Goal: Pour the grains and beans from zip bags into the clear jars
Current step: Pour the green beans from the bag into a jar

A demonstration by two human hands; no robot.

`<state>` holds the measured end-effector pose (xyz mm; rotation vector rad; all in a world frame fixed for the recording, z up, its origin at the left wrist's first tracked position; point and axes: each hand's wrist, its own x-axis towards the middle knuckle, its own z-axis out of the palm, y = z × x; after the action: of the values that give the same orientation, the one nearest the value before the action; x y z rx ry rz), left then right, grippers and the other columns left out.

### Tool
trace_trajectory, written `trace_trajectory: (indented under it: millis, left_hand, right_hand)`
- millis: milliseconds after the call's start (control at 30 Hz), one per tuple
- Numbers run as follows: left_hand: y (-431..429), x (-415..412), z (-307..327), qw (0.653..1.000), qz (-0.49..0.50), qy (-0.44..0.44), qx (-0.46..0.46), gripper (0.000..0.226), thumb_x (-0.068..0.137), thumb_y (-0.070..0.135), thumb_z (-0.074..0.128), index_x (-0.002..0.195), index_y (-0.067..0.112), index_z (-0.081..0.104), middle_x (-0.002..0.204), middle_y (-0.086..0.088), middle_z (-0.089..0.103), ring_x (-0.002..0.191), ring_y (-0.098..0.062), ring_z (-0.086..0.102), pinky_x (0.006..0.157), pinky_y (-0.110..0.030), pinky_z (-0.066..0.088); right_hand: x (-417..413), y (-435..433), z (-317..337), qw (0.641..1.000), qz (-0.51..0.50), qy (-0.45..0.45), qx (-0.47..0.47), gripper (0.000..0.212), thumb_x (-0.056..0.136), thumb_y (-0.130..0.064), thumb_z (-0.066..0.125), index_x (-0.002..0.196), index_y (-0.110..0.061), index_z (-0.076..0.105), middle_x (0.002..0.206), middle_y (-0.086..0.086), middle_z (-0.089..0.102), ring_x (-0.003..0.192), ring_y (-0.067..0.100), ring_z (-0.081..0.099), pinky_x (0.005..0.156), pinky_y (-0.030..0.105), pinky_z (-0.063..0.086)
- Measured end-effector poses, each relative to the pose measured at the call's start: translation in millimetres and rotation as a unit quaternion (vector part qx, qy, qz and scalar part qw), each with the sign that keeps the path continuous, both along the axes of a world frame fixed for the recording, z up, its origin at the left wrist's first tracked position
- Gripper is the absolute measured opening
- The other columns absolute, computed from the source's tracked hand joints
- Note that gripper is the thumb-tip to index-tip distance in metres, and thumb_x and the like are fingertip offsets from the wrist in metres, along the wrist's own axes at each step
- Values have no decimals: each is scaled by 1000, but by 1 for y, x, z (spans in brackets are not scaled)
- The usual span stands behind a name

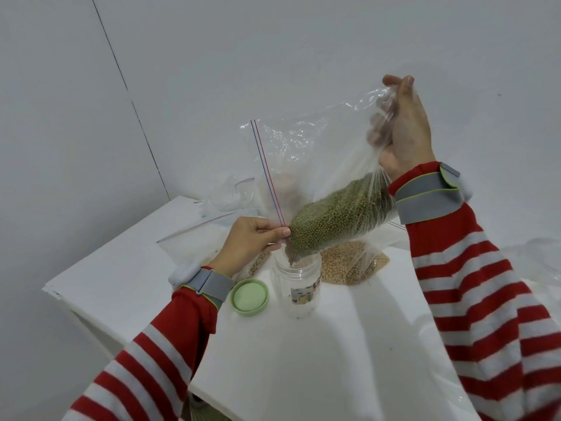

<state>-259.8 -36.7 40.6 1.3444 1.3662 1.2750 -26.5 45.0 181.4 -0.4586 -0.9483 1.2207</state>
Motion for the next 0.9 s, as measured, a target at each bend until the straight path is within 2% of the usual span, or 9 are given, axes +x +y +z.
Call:
trace_trajectory:
  millis: [167,500,733,900]
  left_hand:
    - [-2,0,-7,1000,-2,-13,-5,19,83,6,73,101,-2,74,86,-20,74,79,-15,72,70,-21,59]
    - [-2,1,-7,1000,-1,-14,-10,20,83,4,73,101,-4,73,80,-15,73,73,-12,72,69,-20,59]
    - [-2,1,-4,1000,-4,-17,-14,20,82,5,74,100,-3,74,81,-14,74,79,-18,72,72,-24,60]
    - [-2,3,-3,1000,3,-12,-6,20,83,4,73,101,-3,73,86,-22,73,82,-23,70,72,-24,60]
  right_hand:
    - [-3,-2,-6,1000,1,0,-9,33,103,-47,39,98,-22,60,69,-9,44,53,6,34,46,18,25]
    - [0,-1,-7,1000,1,6,-17,33,103,-46,38,97,-21,59,66,-10,45,51,5,33,44,17,25]
    - [-1,-1,-3,1000,1,-7,-10,34,103,-47,37,98,-22,59,67,-9,44,52,5,34,43,18,26]
    - [-3,0,-1,1000,6,-6,-13,34,103,-48,37,96,-23,58,65,-9,41,53,5,31,45,17,23]
